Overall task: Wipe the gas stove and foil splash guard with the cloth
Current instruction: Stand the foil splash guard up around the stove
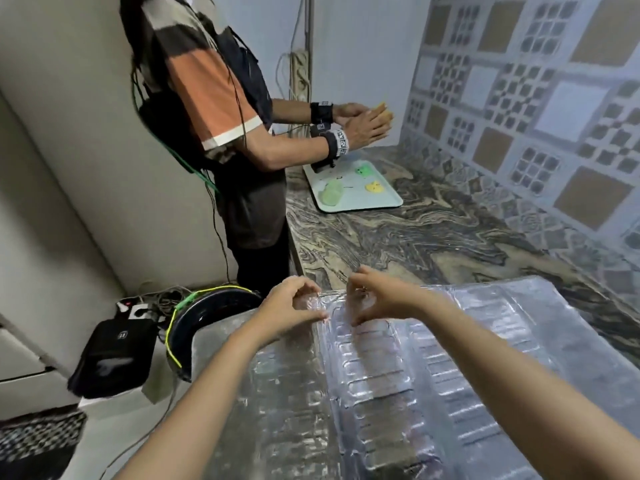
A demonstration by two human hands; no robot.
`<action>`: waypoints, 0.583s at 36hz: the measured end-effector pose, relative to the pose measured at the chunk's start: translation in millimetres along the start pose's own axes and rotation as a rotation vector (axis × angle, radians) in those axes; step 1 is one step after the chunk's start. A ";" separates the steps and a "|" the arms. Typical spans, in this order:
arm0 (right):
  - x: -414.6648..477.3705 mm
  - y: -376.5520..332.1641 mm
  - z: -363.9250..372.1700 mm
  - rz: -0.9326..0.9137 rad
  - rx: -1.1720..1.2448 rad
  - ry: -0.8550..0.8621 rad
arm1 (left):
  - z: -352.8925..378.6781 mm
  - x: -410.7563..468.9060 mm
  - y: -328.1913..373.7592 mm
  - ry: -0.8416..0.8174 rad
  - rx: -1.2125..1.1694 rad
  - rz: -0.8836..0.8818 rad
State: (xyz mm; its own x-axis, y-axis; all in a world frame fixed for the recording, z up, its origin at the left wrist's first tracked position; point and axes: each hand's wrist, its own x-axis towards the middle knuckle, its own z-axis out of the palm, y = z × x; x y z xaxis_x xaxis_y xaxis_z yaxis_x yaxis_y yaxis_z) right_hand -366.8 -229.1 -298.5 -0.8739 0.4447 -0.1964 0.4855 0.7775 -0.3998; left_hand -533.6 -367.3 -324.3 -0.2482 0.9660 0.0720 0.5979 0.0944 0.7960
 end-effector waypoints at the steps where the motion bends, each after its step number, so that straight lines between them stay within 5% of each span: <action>1: -6.4 -1.6 -12.8 -0.008 -0.017 0.022 | -7.5 3.8 14.4 -0.013 0.040 0.036; 9: -75.1 -16.6 -104.5 -0.040 -0.169 0.263 | -52.0 20.7 125.0 -0.225 0.348 0.234; 21: -172.7 13.1 -160.1 0.212 -0.187 0.472 | -34.1 29.7 191.0 -0.081 0.695 0.440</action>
State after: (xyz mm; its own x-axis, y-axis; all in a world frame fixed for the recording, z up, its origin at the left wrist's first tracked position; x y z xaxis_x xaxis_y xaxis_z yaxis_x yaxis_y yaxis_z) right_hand -205.5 -224.5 -126.5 -0.6712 0.7180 0.1843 0.6836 0.6957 -0.2207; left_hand -452.8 -328.8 -149.7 0.1583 0.9613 0.2256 0.9692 -0.1949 0.1505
